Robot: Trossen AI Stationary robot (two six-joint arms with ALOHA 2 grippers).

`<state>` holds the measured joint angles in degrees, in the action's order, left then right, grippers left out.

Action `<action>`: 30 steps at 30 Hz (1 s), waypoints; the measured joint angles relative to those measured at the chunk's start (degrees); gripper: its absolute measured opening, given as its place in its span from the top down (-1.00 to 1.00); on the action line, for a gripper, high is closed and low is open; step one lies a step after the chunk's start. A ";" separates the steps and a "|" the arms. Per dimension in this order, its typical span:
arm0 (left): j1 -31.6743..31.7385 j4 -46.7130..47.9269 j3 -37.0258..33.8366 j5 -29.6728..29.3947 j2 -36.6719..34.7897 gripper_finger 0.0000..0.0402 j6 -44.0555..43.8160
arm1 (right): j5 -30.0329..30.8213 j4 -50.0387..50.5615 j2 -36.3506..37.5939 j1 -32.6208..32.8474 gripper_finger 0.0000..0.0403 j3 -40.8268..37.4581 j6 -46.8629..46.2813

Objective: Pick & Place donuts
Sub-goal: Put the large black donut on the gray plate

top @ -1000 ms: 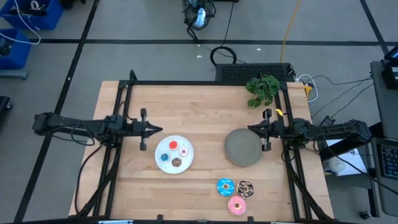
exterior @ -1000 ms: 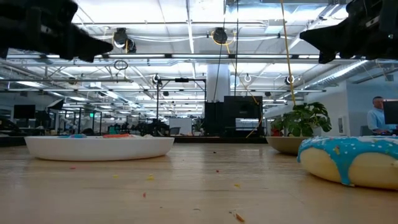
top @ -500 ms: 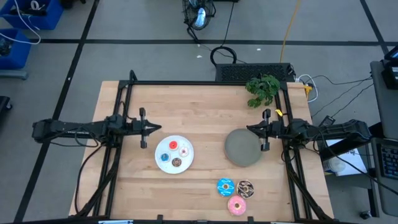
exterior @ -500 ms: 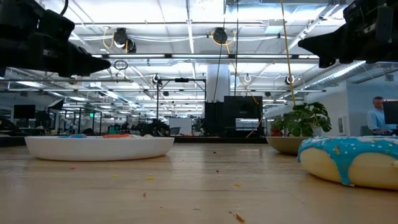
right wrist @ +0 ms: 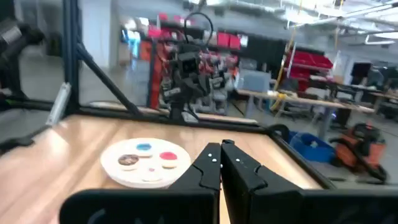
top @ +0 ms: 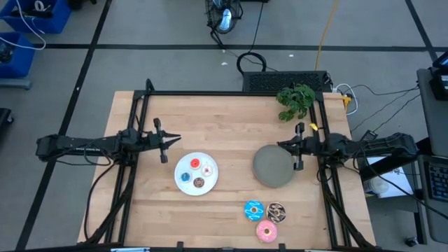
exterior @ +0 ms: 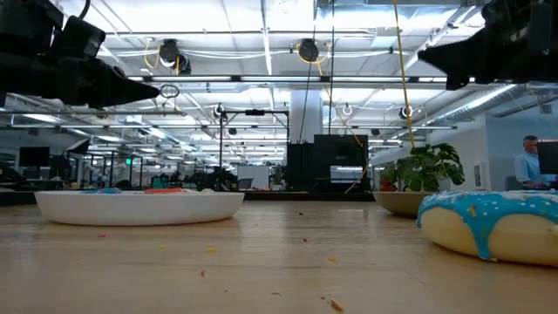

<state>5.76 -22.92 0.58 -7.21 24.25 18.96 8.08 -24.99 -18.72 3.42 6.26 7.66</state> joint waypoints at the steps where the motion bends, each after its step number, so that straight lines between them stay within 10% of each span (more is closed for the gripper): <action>1: 0.02 0.00 0.00 -0.54 0.00 0.77 1.35 | 1.32 2.36 -1.17 0.80 1.00 2.49 0.95; 20: 0.02 -0.18 0.04 -3.14 0.00 0.98 16.52 | 40.30 43.88 -45.08 31.23 1.00 60.17 -7.09; 30: 0.02 -1.40 0.04 -0.55 0.00 0.85 17.00 | 35.89 79.33 -60.10 35.76 1.00 87.56 -29.70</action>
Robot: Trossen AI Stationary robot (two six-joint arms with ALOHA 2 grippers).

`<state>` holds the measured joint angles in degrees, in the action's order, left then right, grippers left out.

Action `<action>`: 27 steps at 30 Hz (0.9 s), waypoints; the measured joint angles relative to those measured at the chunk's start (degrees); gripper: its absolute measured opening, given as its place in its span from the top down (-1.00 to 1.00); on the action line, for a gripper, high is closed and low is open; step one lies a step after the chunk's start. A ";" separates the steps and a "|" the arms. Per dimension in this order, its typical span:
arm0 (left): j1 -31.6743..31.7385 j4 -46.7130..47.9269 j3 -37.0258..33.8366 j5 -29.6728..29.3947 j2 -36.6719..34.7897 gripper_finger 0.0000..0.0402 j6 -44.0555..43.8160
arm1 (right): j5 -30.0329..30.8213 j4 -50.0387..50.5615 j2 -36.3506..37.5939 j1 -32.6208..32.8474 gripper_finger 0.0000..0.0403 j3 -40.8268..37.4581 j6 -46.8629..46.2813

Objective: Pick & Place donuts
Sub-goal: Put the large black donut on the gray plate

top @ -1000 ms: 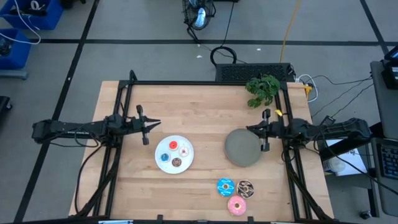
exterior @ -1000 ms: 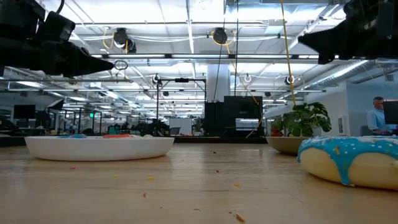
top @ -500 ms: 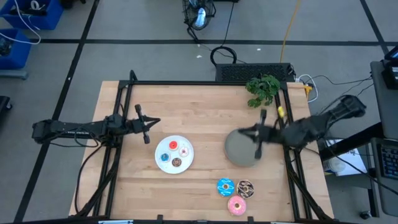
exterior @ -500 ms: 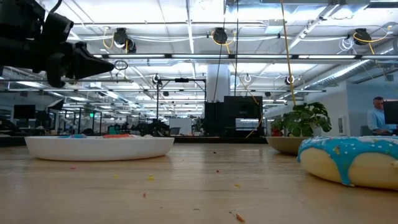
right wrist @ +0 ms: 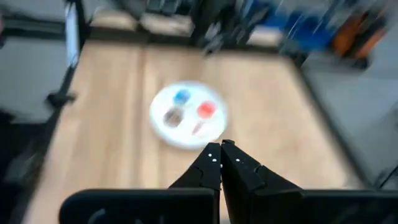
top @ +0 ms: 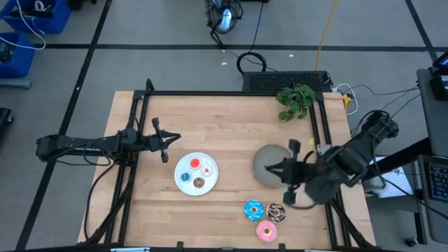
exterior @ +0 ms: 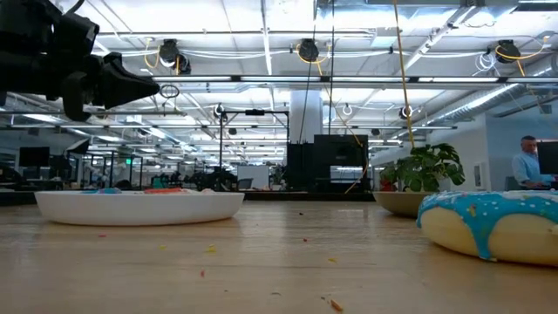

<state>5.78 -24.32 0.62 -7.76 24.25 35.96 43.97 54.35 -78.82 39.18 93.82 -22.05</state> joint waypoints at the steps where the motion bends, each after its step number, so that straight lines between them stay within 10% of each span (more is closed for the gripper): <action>1: -0.02 0.00 0.00 -0.29 0.00 0.86 -0.05 | -2.44 2.49 -1.58 -0.28 1.00 1.64 -2.45; 17: 0.00 -0.02 0.00 0.30 0.00 0.86 -1.11 | -31.96 26.75 -26.54 -3.92 1.00 14.46 -21.15; 27: 0.00 0.13 0.00 0.36 0.11 0.79 -3.05 | -32.22 30.41 -26.00 1.10 1.00 14.56 -37.42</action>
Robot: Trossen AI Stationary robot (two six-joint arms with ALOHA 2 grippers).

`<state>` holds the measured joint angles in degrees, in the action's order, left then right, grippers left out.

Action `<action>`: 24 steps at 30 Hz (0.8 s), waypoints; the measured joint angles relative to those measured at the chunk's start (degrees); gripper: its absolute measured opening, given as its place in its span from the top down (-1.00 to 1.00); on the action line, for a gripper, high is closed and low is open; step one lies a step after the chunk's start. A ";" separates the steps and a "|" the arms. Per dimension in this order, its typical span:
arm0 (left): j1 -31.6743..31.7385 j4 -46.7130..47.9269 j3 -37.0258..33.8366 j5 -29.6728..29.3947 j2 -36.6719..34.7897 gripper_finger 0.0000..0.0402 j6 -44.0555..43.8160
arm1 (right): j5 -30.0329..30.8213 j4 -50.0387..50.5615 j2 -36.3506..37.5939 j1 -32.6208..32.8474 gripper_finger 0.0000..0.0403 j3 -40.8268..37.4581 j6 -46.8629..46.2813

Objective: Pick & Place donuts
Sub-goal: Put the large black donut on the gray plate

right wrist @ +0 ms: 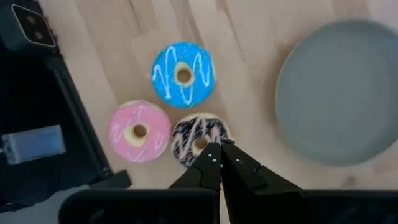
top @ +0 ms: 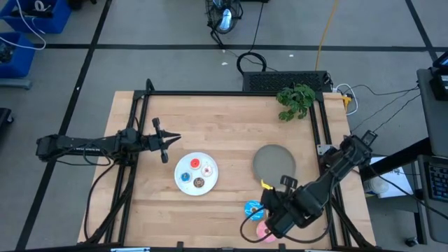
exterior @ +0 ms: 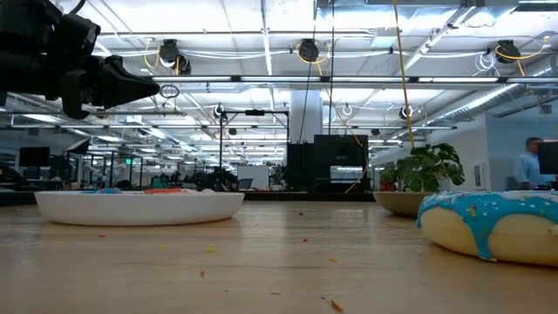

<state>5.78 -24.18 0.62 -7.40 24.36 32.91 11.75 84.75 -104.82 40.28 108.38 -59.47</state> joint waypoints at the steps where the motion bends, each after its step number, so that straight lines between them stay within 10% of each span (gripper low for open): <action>1: 0.00 0.03 0.00 -0.01 0.00 0.79 0.01 | -0.75 -0.03 -0.07 0.01 1.00 0.00 -0.40; 24: 0.00 -0.13 0.00 0.00 0.00 0.79 1.81 | -10.45 -11.19 -0.11 -0.44 1.00 -10.91 2.36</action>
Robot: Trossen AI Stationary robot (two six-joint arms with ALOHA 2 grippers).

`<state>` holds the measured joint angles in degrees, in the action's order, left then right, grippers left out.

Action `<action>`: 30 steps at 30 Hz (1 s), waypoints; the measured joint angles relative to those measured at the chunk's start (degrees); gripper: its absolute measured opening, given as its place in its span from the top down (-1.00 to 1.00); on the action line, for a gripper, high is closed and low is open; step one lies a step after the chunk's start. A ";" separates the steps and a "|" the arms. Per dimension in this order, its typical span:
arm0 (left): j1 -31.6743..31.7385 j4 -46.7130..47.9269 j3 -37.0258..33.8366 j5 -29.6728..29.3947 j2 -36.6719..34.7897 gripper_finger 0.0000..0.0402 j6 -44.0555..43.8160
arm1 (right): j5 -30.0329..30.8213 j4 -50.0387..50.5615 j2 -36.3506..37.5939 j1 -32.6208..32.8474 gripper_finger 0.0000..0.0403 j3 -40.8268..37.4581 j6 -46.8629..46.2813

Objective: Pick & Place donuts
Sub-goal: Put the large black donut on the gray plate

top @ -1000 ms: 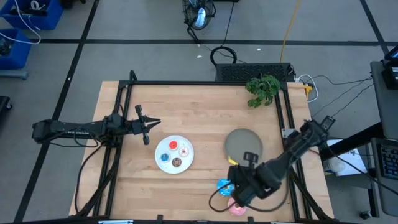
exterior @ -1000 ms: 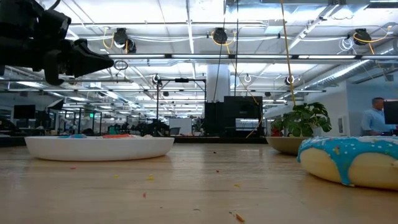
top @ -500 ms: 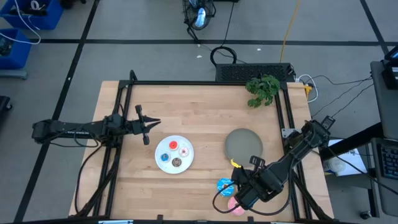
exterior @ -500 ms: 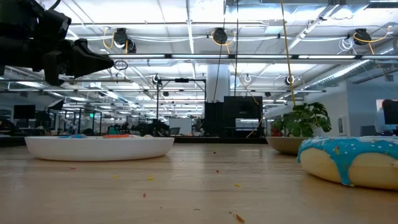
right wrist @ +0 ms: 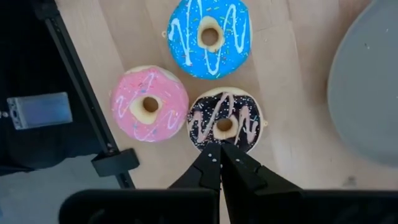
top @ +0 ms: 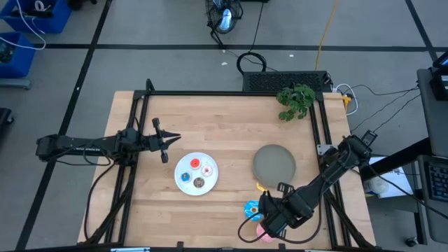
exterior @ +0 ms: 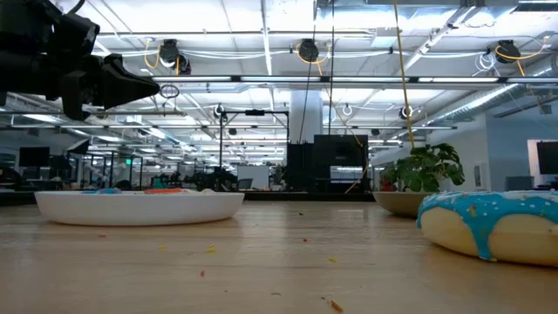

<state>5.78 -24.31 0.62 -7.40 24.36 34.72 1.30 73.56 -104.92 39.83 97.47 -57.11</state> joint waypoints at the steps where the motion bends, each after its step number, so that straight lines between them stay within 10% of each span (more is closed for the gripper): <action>1: -0.02 -0.01 0.00 0.00 0.00 0.79 0.06 | 0.00 0.02 0.00 0.00 1.00 -0.02 0.63; 30: 0.00 0.01 0.00 0.00 0.00 0.79 -0.06 | -2.92 -2.33 0.28 0.69 1.00 -8.36 2.57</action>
<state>5.78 -24.29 0.62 -7.40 24.36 34.65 -1.62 71.23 -104.64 40.52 89.11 -54.54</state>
